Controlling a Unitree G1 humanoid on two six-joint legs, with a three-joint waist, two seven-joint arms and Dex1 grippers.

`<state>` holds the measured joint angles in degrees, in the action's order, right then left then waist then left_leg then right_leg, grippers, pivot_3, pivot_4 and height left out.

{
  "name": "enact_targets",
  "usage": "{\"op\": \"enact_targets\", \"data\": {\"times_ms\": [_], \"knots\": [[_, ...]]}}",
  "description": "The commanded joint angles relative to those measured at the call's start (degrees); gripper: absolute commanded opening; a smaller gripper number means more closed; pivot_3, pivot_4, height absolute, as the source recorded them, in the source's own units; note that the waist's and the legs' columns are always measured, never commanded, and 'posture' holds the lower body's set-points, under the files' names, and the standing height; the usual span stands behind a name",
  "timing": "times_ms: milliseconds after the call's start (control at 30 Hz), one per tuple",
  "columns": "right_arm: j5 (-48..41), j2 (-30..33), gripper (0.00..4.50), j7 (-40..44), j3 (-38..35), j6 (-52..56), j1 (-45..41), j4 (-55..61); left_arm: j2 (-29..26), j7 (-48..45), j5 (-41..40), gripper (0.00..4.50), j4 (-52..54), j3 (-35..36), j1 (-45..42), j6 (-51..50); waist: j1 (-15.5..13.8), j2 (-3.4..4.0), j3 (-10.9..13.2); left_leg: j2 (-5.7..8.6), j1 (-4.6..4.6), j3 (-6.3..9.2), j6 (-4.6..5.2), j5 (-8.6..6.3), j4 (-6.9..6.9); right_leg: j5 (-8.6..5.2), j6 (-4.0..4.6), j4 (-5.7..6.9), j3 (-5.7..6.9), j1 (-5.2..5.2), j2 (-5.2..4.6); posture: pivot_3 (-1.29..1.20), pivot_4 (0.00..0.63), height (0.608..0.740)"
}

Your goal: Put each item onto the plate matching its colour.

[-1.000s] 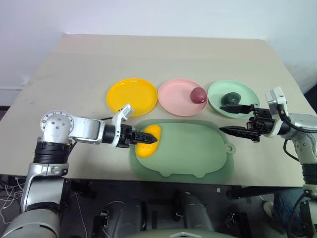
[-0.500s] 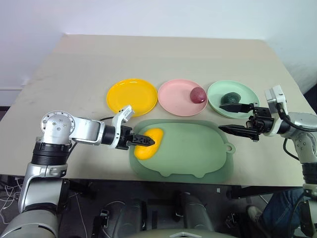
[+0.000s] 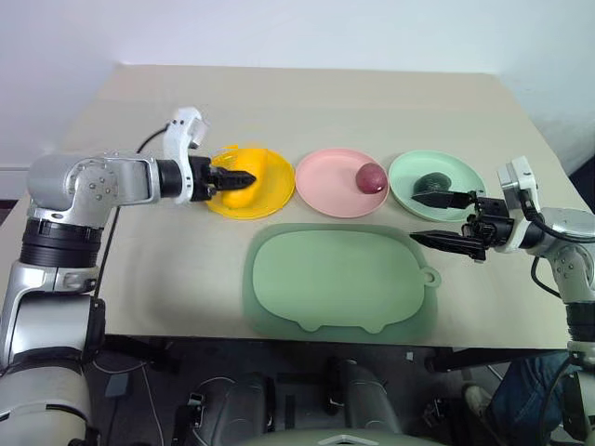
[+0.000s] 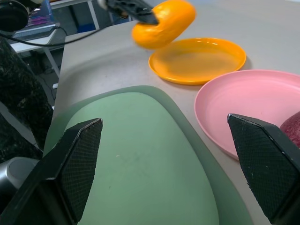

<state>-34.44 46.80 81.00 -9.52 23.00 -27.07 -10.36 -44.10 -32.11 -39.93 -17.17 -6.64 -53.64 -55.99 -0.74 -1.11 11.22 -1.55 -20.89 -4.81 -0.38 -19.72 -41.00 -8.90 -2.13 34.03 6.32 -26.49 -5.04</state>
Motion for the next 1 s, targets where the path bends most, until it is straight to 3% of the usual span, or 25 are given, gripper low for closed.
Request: {"op": "enact_targets", "data": {"times_ms": [33,267,500,667,767,1000], "knots": [[-0.34,0.13,4.5,-0.47,-0.73,0.22,-1.46,0.7,1.45,-0.91,7.23,2.87,-3.45,0.82,-0.72,8.34,-0.04,0.0,0.0,0.0,-0.01,0.01,0.0,0.0,0.0,0.0,0.0,0.01,0.0,-0.01,0.0,0.0,0.15,0.74],[-0.49,0.18,4.5,-1.14,-0.85,0.94,-1.62,1.22,8.59,-0.52,10.21,2.87,-10.03,6.11,-0.17,12.69,-0.08,-0.02,0.01,-0.01,-0.21,0.08,0.03,-0.01,-0.09,0.02,-0.03,0.03,0.09,-0.06,-0.03,0.0,0.15,0.74],[-0.6,0.2,4.5,-1.99,-1.28,1.48,-1.35,1.48,11.83,-0.89,15.68,2.87,-20.61,8.46,-2.53,21.85,0.02,-0.02,0.01,-0.03,-0.22,0.05,0.03,-0.01,-0.07,0.02,-0.02,0.06,0.11,-0.11,-0.01,0.0,0.15,0.74],[-0.89,-0.05,4.5,-2.88,-1.3,1.96,-0.69,2.85,13.61,-1.37,18.59,4.48,-24.78,9.24,-3.12,26.06,-0.13,-0.02,0.0,-0.03,-0.25,0.07,0.04,-0.02,-0.08,0.02,-0.03,0.05,0.13,-0.11,-0.03,0.0,0.15,0.74],[-1.2,-0.42,4.5,-3.54,-1.3,2.51,-0.43,3.51,14.53,-2.11,18.69,4.48,-27.09,10.65,-3.83,26.99,-0.07,-0.02,0.0,-0.03,-0.26,0.08,0.04,-0.02,-0.1,0.03,-0.03,0.06,0.13,-0.11,-0.04,0.0,0.15,0.74],[-0.84,-0.55,4.5,-3.63,-1.03,2.6,-1.36,2.86,13.16,-10.93,13.25,4.48,-18.97,13.85,-3.93,18.57,0.02,-0.02,0.0,-0.03,-0.31,0.08,0.04,-0.01,-0.1,0.03,-0.03,0.07,0.14,-0.15,-0.03,0.0,0.15,0.74]]}}
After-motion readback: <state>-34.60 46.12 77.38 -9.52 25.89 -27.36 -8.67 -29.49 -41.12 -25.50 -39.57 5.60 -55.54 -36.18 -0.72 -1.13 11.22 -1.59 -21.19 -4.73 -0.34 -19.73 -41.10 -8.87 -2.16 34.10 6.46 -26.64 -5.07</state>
